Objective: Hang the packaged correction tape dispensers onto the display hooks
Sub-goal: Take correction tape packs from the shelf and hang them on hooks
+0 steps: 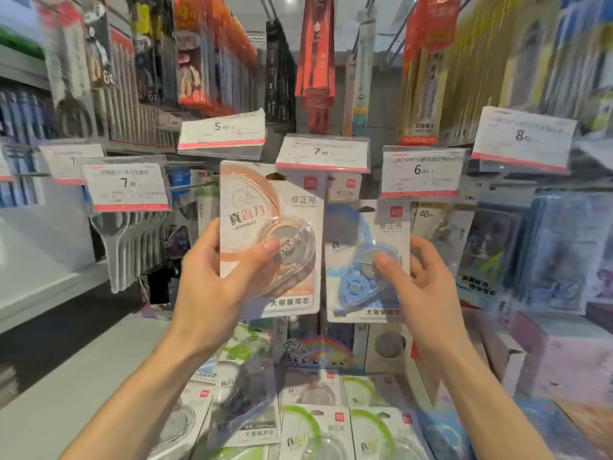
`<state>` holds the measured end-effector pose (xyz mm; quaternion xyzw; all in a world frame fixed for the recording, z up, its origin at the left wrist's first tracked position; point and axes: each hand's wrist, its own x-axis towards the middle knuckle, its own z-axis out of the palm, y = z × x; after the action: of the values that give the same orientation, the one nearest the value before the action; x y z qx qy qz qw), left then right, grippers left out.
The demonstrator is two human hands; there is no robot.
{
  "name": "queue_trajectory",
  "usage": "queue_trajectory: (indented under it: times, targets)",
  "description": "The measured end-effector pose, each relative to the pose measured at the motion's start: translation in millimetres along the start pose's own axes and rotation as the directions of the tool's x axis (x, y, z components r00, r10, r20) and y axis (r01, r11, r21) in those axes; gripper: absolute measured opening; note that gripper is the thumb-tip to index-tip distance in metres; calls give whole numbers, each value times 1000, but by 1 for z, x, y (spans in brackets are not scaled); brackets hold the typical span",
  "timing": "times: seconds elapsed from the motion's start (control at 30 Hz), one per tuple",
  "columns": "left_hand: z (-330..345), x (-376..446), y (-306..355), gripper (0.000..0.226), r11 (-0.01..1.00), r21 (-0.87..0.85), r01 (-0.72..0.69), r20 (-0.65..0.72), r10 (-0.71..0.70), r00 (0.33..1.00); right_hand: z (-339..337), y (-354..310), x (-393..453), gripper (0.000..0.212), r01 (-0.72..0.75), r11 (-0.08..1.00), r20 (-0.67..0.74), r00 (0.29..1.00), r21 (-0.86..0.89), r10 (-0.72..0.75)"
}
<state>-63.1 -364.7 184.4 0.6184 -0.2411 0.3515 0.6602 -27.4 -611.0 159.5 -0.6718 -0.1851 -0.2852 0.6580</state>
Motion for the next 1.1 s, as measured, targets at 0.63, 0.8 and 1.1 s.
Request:
queue_trajectory:
  times: [0.63, 0.8, 1.1]
  targets:
    - [1, 8, 8, 29, 996, 43, -84, 45, 83, 996, 53, -5, 55, 27, 11, 984, -15, 1000, -176, -14]
    - [0, 8, 4, 34, 996, 60, -59, 61, 55, 997, 64, 8, 69, 52, -21, 984, -66, 998, -178, 10]
    - [3, 9, -17, 36, 996, 88, 9, 93, -18, 996, 43, 10, 57, 24, -32, 939, -119, 993, -342, -10]
